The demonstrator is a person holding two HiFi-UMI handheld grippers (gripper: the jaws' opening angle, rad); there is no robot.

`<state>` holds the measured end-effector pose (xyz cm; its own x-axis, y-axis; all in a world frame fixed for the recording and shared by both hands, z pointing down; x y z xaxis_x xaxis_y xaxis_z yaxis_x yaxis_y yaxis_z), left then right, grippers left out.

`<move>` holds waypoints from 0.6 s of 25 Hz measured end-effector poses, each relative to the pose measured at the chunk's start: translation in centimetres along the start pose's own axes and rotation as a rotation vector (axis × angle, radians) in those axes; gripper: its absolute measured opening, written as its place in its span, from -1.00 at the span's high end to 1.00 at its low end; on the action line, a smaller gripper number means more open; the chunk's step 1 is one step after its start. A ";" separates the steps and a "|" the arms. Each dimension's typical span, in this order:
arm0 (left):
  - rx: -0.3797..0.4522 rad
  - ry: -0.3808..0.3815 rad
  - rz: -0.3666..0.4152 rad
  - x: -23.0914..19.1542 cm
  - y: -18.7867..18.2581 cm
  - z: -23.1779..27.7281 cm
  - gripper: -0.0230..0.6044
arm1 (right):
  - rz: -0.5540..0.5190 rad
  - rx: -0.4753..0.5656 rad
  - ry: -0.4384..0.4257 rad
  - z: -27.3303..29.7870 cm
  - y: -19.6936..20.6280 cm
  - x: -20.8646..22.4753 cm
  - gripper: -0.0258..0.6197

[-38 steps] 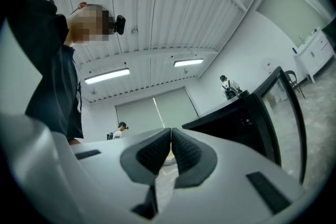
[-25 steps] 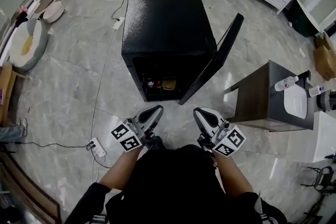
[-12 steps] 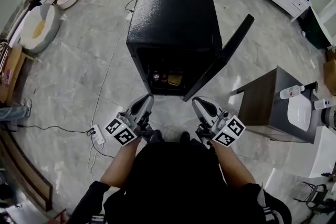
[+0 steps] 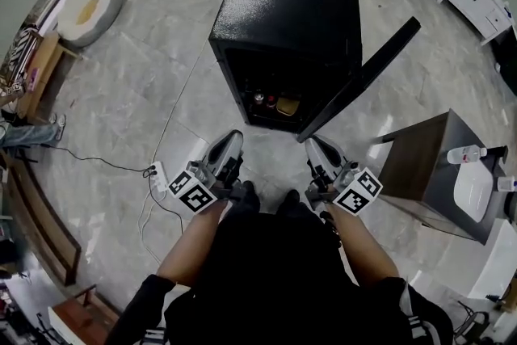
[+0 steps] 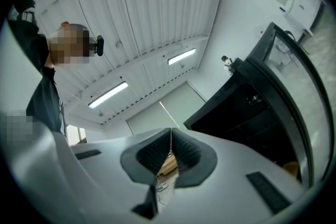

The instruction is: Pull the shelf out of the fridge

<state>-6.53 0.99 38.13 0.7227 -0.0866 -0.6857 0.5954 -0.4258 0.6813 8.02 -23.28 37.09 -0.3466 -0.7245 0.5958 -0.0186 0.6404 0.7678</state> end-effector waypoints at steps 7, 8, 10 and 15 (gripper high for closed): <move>0.065 -0.058 -0.146 -1.8 1.0 -0.6 0.85 | 0.171 0.081 0.088 -1.7 1.2 1.5 0.84; 0.073 -0.064 -0.162 -2.1 1.0 -0.8 0.85 | 0.189 0.089 0.113 -2.2 1.5 1.7 0.84; 0.088 -0.079 -0.189 -2.8 1.0 -1.2 0.85 | 0.216 0.098 0.158 -2.9 2.1 2.2 0.84; 0.140 -0.140 -0.330 -5.3 2.2 -1.4 0.85 | 0.306 0.133 0.233 -3.0 4.5 4.5 0.84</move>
<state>-8.57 1.80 43.64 0.4396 -0.0430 -0.8972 0.7271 -0.5694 0.3835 9.18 -24.42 43.97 -0.1330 -0.5243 0.8411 -0.0738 0.8515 0.5191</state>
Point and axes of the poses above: the fingertips, and each gripper's own axes: z forward along the fingers, x to its right, y out of its underside, the point moved 9 cm from there along -z, backward along the fingers, and after that the axes turned 2 degrees about x, right-handed, at the moved point
